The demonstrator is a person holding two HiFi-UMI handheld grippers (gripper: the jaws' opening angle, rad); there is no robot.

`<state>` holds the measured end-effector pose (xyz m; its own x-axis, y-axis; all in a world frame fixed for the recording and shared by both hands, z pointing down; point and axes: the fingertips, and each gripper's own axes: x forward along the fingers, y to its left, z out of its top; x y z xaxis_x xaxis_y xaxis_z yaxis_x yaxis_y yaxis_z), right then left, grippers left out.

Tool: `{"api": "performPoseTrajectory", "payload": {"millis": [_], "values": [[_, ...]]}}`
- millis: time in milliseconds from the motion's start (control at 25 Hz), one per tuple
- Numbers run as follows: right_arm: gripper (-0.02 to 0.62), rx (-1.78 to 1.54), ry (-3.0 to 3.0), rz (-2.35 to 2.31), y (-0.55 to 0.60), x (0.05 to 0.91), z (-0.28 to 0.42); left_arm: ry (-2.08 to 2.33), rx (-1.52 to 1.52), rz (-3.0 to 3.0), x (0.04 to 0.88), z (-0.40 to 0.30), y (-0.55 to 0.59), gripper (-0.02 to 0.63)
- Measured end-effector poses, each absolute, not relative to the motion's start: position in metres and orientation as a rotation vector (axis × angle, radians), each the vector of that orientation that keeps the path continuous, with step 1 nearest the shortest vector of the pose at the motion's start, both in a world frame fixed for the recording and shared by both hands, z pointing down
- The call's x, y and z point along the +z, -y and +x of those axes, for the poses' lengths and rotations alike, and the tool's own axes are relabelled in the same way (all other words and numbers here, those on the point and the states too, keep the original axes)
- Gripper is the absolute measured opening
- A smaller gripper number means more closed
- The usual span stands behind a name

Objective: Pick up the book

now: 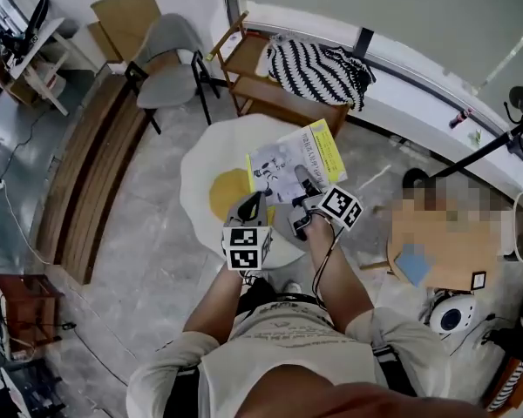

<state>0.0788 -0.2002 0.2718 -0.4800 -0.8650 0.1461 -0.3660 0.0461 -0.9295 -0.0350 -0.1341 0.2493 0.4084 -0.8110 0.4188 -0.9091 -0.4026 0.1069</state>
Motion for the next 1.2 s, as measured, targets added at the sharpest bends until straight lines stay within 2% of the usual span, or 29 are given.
{"api": "performPoseTrajectory", "payload": {"millis": [320,680,1200], "values": [[0.080,-1.307,-1.835,-1.222,0.210,0.174,0.092,1.558,0.273,2.506,0.152,-0.033,0.155,0.017],[0.080,-1.204,-1.788,-1.178,0.215,0.115,0.120,1.599,0.171,2.572,0.087,-0.020,0.164,0.017],[0.080,-1.159,-1.804,-1.208,0.196,0.086,0.145,1.641,0.107,2.553,0.060,-0.021,0.155,0.017]]}}
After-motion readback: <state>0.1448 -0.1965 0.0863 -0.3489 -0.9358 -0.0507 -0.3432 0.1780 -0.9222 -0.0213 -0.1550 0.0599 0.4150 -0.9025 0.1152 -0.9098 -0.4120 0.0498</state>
